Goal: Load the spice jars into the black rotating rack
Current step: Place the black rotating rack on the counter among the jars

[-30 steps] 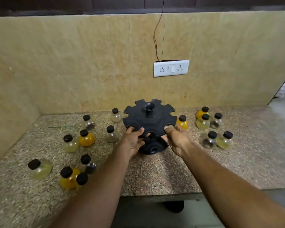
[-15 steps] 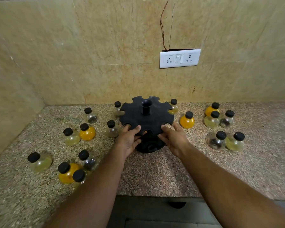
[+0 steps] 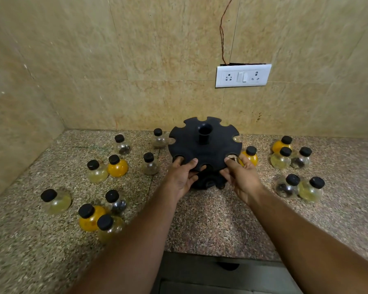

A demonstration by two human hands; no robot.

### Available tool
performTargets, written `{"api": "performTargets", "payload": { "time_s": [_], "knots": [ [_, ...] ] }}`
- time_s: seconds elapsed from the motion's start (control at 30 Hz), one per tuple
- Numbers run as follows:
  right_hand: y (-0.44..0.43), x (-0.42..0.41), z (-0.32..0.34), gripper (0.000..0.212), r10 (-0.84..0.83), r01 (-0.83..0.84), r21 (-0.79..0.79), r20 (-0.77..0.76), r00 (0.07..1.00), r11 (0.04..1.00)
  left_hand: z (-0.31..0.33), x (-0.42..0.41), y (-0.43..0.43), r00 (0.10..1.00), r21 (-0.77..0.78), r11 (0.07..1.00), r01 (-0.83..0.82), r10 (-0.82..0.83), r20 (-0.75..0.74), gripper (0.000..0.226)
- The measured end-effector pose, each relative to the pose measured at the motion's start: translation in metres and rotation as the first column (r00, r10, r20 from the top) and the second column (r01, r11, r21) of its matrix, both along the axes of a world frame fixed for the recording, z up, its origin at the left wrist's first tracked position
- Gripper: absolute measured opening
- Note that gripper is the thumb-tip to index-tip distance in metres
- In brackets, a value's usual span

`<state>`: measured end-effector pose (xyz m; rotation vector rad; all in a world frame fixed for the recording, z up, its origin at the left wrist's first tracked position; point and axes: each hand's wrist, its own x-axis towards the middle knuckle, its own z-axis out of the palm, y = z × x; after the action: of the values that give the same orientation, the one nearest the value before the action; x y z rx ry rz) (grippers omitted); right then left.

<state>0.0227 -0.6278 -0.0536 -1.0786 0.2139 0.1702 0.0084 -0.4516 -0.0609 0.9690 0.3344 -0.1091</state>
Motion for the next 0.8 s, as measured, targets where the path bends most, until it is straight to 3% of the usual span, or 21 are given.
{"api": "performTargets", "payload": {
  "time_s": [0.3, 0.5, 0.7, 0.8],
  "knots": [
    [-0.014, -0.011, -0.006, 0.037, -0.036, 0.038, 0.028, -0.076, 0.996, 0.999, -0.004, -0.006, -0.015, 0.999, 0.009, 0.999, 0.031, -0.031, -0.033, 0.027],
    [-0.016, -0.013, -0.008, 0.032, -0.06, 0.058, -0.028, -0.109, 0.992, 0.998, -0.002, -0.014, -0.015, 0.995, 0.097, 0.99, 0.101, -0.098, -0.035, 0.041],
    [-0.036, -0.029, -0.011, 0.018, -0.088, 0.061, -0.145, -0.189, 0.978, 0.988, -0.02, -0.036, -0.034, 0.944, 0.282, 0.902, 0.326, -0.293, -0.154, 0.046],
    [-0.058, -0.039, -0.016, 0.014, -0.156, 0.111, -0.216, -0.203, 0.967, 0.97, -0.03, -0.041, -0.055, 0.9, 0.422, 0.796, 0.434, -0.4, -0.171, 0.048]
  ]
}}
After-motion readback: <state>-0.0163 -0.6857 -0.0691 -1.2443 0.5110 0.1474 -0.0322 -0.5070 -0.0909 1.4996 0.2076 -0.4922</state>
